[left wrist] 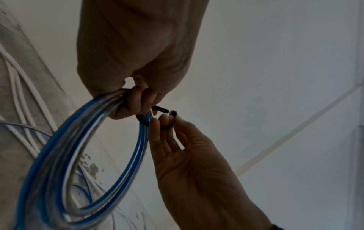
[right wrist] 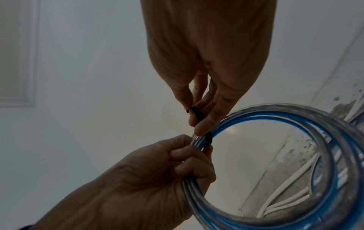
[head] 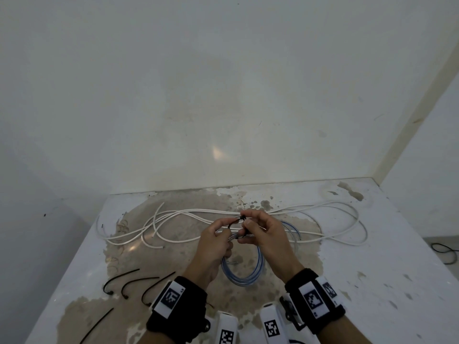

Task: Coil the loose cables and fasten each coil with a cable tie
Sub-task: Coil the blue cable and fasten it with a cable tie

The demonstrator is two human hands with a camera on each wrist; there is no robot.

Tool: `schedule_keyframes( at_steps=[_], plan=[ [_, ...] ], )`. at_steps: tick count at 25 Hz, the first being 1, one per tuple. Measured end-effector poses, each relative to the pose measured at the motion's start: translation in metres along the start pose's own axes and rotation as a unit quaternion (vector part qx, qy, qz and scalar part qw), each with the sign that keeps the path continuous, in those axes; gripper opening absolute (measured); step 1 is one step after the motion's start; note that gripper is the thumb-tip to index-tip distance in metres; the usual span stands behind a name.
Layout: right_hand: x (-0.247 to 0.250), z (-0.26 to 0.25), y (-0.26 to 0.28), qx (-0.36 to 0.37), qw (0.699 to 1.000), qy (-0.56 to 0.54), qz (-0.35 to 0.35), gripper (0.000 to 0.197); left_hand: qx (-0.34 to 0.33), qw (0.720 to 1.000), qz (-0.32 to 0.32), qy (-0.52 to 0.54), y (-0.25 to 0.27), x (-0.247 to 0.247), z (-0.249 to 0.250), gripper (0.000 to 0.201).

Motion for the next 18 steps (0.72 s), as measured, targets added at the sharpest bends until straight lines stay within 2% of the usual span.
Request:
schedule_keyframes(
  at_steps=[13, 18],
  plan=[
    [0.0033, 0.0059, -0.0067, -0.047, 0.999, 0.007, 0.004, 0.018, -0.043, 0.998, 0.002, -0.045, 0.0048, 0.0002, 0.0038, 0.038],
    [0.0044, 0.0022, -0.0079, -0.052, 0.998, 0.039, -0.018, 0.018, -0.063, 0.996, 0.001, -0.057, 0.0074, -0.0025, 0.0071, 0.042]
  ],
)
Point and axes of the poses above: each hand's wrist, its own y-axis away from the middle knuckle, its own x-axis out of the back of the hand, z = x × y, the point moved 6 cm from there along -y, towards the middle knuckle, and after that the axes turned 7 degrees about x, right-handed, at the moved point
